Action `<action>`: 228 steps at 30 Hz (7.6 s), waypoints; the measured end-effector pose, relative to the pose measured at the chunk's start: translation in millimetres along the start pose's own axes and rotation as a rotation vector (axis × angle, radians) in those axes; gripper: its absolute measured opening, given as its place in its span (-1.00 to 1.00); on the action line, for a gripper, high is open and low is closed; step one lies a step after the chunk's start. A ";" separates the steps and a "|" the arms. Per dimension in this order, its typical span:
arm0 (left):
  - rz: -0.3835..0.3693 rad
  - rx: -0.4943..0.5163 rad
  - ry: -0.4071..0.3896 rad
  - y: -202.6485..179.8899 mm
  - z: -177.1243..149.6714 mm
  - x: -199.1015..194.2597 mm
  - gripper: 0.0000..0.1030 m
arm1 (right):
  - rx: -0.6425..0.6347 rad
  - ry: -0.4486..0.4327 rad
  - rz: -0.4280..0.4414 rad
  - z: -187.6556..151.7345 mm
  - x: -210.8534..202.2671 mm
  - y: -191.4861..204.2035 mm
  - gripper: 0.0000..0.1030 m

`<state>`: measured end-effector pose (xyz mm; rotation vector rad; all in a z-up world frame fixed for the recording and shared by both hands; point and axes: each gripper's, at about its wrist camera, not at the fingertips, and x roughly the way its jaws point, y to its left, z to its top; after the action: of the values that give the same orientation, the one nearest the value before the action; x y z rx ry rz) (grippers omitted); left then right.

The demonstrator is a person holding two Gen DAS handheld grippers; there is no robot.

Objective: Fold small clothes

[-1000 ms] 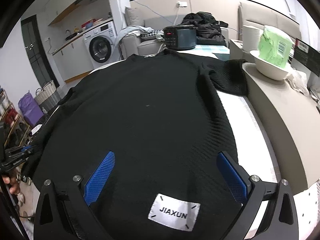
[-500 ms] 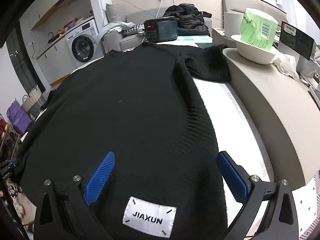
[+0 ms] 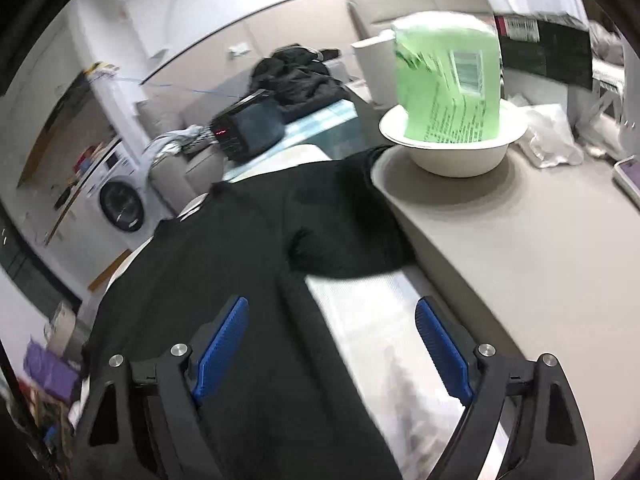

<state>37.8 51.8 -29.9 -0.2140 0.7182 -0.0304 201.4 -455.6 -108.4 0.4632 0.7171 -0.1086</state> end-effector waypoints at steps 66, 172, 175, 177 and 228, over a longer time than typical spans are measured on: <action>-0.122 -0.046 0.073 -28.7 35.2 106.1 0.98 | -0.082 0.161 0.117 104.8 135.4 94.3 0.08; -0.078 0.026 0.187 -16.6 161.4 233.8 0.17 | -0.321 0.130 0.098 25.3 33.5 109.6 0.48; -0.057 -0.025 0.162 12.6 169.9 229.8 0.17 | -0.310 0.136 0.096 25.2 35.9 107.0 0.48; -0.048 -0.070 0.147 25.6 182.9 236.0 0.17 | -0.306 0.143 0.097 24.0 37.2 107.1 0.48; -0.458 0.208 0.501 -273.7 116.1 367.4 -0.96 | -0.334 0.193 -0.225 27.5 98.3 61.8 -0.26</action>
<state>403.3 -231.5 -127.4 -0.1687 1.1439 -0.6102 307.7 -406.7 -131.8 0.0723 0.9567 -0.1536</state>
